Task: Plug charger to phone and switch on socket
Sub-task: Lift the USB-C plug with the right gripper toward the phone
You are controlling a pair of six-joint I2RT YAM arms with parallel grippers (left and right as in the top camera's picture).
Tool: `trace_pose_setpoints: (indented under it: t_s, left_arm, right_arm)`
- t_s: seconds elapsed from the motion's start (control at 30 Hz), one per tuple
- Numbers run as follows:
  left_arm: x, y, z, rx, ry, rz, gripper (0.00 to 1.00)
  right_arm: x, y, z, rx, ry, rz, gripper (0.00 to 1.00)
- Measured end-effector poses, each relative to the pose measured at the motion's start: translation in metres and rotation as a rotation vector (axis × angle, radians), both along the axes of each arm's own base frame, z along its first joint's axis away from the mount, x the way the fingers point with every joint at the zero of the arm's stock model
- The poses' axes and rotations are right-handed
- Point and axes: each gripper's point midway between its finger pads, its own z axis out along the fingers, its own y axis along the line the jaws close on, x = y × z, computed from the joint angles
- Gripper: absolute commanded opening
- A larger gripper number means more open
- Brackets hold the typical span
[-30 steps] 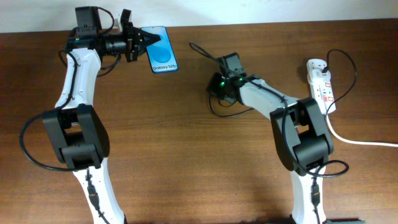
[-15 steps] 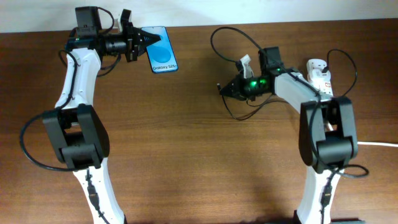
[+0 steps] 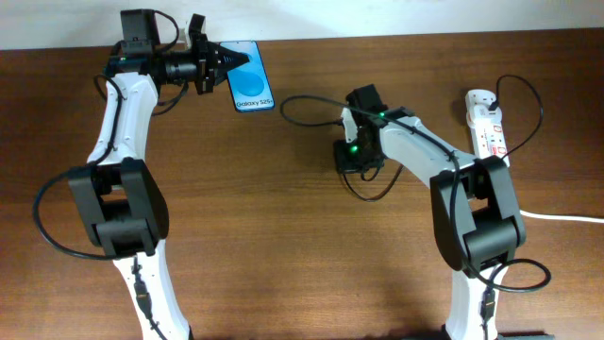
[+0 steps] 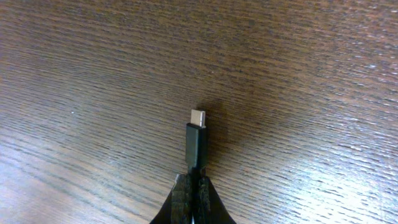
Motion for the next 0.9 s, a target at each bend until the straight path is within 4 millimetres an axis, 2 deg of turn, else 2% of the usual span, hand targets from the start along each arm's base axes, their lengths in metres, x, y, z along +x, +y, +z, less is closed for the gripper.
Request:
trace_pose_setpoints:
  t_s: [0.1, 0.23, 0.33, 0.57, 0.63, 0.67, 0.9]
  left_arm:
    - [0.000, 0.000, 0.000, 0.000, 0.000, 0.000, 0.00]
    - [0.000, 0.000, 0.000, 0.000, 0.000, 0.000, 0.00]
    - [0.000, 0.000, 0.000, 0.000, 0.000, 0.000, 0.00]
    - [0.000, 0.000, 0.000, 0.000, 0.000, 0.000, 0.00]
    - [0.000, 0.000, 0.000, -0.002, 0.000, -0.001, 0.00]
    - [0.000, 0.000, 0.000, -0.003, 0.000, -0.002, 0.00]
    - [-0.001, 0.000, 0.001, -0.005, 0.000, -0.004, 0.00]
  right_arm:
    - [0.000, -0.002, -0.001, -0.017, -0.003, -0.006, 0.09]
    - [-0.002, -0.006, -0.002, -0.035, 0.011, -0.019, 0.19]
    - [-0.002, -0.006, -0.002, -0.035, 0.012, -0.022, 0.20]
    - [0.000, -0.005, -0.002, -0.026, 0.004, -0.036, 0.18]
    - [0.003, -0.004, -0.002, -0.019, -0.003, -0.053, 0.05]
    - [0.004, -0.003, -0.002, -0.016, -0.005, -0.061, 0.04]
    - [0.009, -0.002, -0.002, 0.000, -0.013, -0.106, 0.04]
